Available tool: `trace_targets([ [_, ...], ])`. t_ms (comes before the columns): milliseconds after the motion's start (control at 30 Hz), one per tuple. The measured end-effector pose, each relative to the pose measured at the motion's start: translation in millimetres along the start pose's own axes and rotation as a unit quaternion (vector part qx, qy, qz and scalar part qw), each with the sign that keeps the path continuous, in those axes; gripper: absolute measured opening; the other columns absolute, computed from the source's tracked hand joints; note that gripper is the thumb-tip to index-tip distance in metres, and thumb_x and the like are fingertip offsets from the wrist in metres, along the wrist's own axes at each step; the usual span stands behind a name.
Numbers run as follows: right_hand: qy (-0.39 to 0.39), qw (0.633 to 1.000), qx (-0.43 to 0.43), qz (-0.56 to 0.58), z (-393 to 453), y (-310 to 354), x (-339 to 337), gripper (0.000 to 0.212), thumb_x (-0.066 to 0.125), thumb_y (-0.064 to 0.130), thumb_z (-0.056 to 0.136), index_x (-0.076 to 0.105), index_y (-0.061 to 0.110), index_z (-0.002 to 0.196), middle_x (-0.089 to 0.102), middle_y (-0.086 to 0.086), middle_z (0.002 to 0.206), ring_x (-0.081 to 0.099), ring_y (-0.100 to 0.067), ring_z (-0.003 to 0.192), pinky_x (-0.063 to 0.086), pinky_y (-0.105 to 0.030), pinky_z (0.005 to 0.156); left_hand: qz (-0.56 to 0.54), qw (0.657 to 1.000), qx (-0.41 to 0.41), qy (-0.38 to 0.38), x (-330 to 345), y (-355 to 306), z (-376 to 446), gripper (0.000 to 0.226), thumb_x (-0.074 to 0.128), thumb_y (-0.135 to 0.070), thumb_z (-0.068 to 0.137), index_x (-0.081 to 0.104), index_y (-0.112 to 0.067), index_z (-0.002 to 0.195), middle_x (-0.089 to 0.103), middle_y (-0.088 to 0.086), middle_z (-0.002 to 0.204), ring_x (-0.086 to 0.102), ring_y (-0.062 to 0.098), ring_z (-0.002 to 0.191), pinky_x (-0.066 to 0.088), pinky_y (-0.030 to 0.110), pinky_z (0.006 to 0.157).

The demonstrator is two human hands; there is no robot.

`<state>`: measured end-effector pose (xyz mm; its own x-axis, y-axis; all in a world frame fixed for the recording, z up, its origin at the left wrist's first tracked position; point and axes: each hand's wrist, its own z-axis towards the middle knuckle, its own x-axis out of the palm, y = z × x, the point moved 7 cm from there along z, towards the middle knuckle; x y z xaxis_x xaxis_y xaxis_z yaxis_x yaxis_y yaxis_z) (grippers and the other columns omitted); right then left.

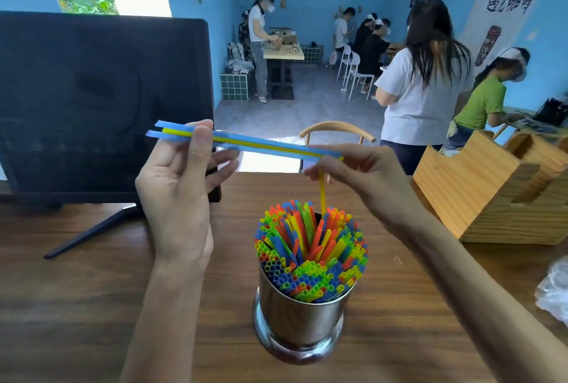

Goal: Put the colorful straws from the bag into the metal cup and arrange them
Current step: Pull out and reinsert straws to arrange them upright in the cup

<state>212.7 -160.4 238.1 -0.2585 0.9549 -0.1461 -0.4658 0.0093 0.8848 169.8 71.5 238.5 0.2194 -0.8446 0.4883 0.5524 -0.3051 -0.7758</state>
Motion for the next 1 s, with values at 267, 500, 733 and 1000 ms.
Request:
trace_targets([
  [267,-0.075,0.985,0.020,0.156,16.4,17.3,-19.1,0.018,0.076,0.034,0.081,0.083,0.022,0.093,0.080,-0.006,0.096,0.078,-0.021,0.083,0.055,-0.020,0.062,0.099,0.971,-0.126,0.178,3.2,19.0,5.3,0.021,0.085,-0.032,0.059,0.082,-0.027,0.079,0.079,0.008,0.080,0.077,0.019,0.067,0.058,0.019,0.056],
  [500,-0.101,0.986,-0.027,0.129,19.1,31.7,-15.3,0.014,0.068,0.020,0.094,0.073,0.023,0.107,0.080,-0.004,0.100,0.077,-0.020,0.083,0.060,-0.027,0.068,0.129,0.958,-0.125,0.225,29.5,29.4,-15.7,0.017,0.087,-0.027,0.057,0.077,-0.027,0.070,0.079,0.011,0.079,0.076,0.021,0.065,0.059,0.023,0.055],
  [733,-0.126,0.979,-0.113,0.112,19.1,54.4,-11.2,0.038,0.051,0.011,0.105,0.036,0.018,0.140,0.073,0.001,0.082,0.070,-0.018,0.077,0.054,-0.034,0.079,0.102,0.972,-0.091,0.194,46.8,33.6,-29.0,0.025,0.085,-0.020,0.066,0.067,-0.015,0.083,0.079,0.009,0.083,0.078,0.023,0.070,0.062,0.027,0.063],
  [1000,-0.100,0.949,-0.015,0.300,21.6,47.9,1.8,0.031,0.034,0.029,0.112,0.046,0.023,0.085,0.024,0.009,0.062,0.018,-0.007,0.049,0.020,-0.018,0.041,0.253,0.941,-0.016,0.223,38.6,32.7,-18.2,0.005,0.079,-0.031,0.088,0.078,-0.032,0.093,0.078,-0.012,0.092,0.073,0.006,0.092,0.054,0.018,0.083],
])
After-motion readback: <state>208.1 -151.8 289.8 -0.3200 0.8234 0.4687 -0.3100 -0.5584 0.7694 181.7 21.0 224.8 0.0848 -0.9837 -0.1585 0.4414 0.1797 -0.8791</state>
